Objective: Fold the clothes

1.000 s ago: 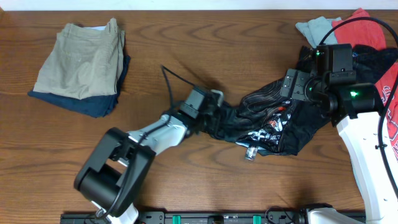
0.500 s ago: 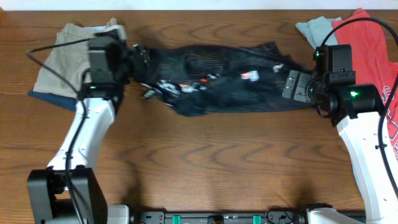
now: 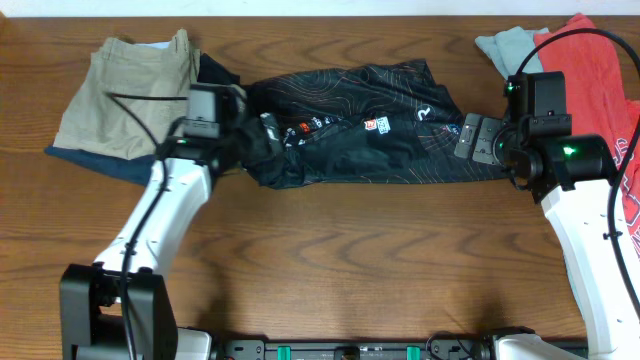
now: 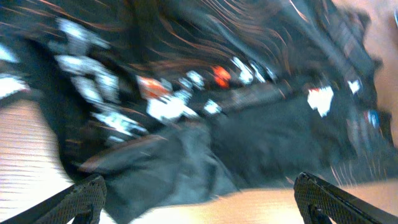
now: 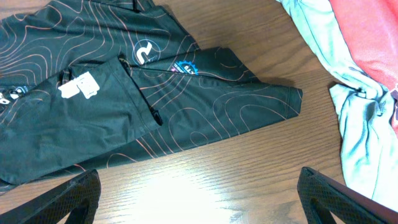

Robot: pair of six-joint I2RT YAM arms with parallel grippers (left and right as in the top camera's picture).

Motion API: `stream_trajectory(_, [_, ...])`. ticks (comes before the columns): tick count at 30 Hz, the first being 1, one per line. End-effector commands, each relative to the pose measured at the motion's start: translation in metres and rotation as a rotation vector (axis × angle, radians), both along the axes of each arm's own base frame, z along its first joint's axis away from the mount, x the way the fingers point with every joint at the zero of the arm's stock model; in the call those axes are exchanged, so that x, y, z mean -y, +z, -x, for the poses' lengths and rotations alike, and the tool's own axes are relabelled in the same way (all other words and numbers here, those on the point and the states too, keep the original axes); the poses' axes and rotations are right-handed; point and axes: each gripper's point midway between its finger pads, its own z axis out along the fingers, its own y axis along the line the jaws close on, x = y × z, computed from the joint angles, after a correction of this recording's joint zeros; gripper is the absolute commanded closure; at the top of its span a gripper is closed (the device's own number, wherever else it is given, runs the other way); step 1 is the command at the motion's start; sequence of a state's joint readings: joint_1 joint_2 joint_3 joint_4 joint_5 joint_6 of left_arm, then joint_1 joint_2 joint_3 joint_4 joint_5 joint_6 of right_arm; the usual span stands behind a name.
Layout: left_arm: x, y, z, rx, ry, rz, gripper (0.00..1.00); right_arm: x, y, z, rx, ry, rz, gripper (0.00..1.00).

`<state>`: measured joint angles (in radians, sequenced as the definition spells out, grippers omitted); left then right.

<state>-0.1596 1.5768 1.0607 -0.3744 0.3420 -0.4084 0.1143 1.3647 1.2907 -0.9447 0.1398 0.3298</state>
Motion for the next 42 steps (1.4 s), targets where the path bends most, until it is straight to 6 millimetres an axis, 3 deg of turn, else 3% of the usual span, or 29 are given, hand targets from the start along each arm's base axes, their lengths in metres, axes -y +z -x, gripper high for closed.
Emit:
stream_trajectory(1, [0.034,-0.007,0.014,-0.022,-0.088,0.009,0.02,0.004,-0.004,0.0,-0.011,-0.025,0.008,0.01])
stream_trajectory(7, [0.075,-0.029,0.03,-0.08,-0.167,0.013,0.02,0.004,-0.005,0.001,-0.018,-0.025,0.009,0.01])
stream_trajectory(13, [0.091,-0.072,0.041,-0.249,-0.061,0.052,0.02,0.005,-0.006,0.002,-0.025,-0.025,0.01,0.01])
stream_trajectory(17, [0.102,-0.085,0.037,-0.252,-0.061,0.065,0.01,0.005,-0.006,0.002,-0.025,-0.025,0.01,0.01])
stream_trajectory(27, [0.104,-0.107,0.03,-0.256,-0.056,0.052,0.27,0.005,-0.006,0.003,-0.026,-0.025,0.01,0.01])
stream_trajectory(31, [0.102,-0.119,0.034,-0.284,-0.054,0.04,0.54,0.005,-0.006,0.002,-0.025,-0.026,0.01,0.01])
stream_trajectory(36, [0.102,-0.12,0.034,-0.286,-0.054,0.04,0.91,0.005,-0.006,0.002,-0.025,-0.026,0.011,0.01])
stream_trajectory(42, [0.096,-0.111,0.032,-0.28,-0.042,0.042,0.94,0.005,-0.006,0.002,-0.025,-0.026,0.011,0.01])
